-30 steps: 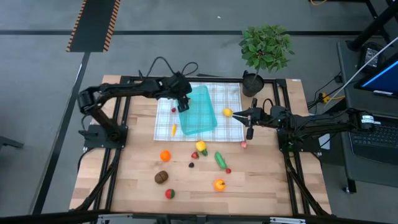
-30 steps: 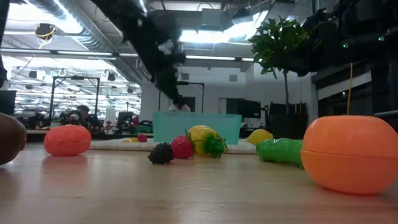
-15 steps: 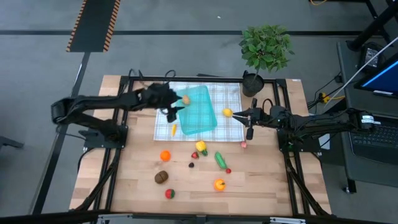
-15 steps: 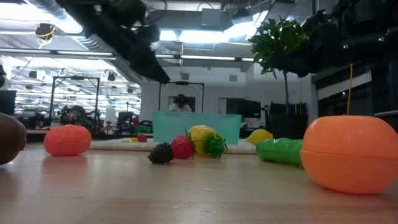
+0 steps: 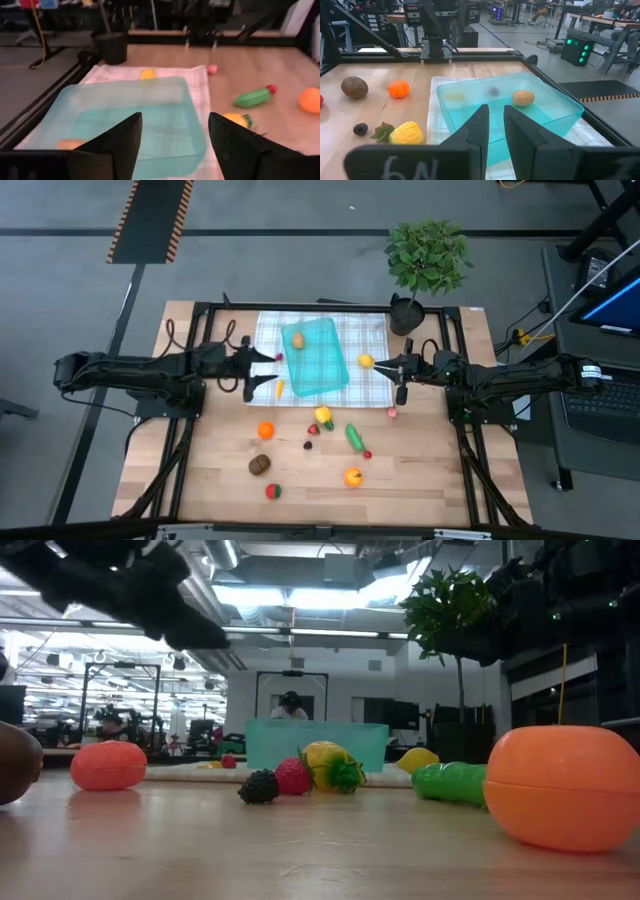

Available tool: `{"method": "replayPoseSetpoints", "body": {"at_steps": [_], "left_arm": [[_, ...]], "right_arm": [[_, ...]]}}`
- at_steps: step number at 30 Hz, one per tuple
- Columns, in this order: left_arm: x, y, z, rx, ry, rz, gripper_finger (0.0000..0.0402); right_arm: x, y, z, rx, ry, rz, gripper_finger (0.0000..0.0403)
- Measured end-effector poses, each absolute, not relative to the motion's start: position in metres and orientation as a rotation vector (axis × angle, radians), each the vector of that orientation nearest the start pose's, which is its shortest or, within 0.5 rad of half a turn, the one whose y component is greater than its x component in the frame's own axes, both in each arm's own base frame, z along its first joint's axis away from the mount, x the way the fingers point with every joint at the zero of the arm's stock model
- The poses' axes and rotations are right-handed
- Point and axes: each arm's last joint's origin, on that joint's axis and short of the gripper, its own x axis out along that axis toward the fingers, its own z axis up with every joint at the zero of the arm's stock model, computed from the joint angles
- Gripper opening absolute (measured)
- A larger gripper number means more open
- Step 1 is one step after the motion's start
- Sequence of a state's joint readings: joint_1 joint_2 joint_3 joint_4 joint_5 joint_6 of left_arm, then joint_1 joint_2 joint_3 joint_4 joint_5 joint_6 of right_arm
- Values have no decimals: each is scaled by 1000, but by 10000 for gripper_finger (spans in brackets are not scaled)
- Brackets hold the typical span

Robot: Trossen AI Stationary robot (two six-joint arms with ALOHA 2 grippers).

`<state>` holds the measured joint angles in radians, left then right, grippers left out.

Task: Pick and placing Produce into tupperware
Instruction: Put the yellow lemon into the blue bin

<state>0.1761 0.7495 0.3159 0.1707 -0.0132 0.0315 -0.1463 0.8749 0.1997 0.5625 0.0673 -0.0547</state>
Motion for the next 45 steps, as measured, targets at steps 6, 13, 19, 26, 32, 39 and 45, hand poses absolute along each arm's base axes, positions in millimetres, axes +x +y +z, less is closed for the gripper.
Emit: {"method": "replayPoseSetpoints", "body": {"at_steps": [6, 13, 19, 26, 32, 39, 45], "left_arm": [[152, 21, 203, -17, 217, 150, 221], [139, 18, 192, -19, 185, 241, 221], [133, 15, 189, -18, 160, 228, 221], [132, 15, 188, -19, 158, 228, 221], [132, 15, 188, -19, 160, 228, 221], [132, 15, 187, -14, 168, 228, 221], [132, 15, 187, -13, 168, 228, 221]], "right_arm": [[173, -27, 189, -28, 116, -211, 111], [173, -27, 188, 55, 114, -216, 216], [174, -28, 189, 53, 145, -218, 256], [191, -33, 213, -5, 403, -278, 249], [207, -42, 224, -36, 593, -299, 249], [232, -57, 224, -80, 784, -302, 249], [256, -72, 218, -102, 909, -297, 249]]}}
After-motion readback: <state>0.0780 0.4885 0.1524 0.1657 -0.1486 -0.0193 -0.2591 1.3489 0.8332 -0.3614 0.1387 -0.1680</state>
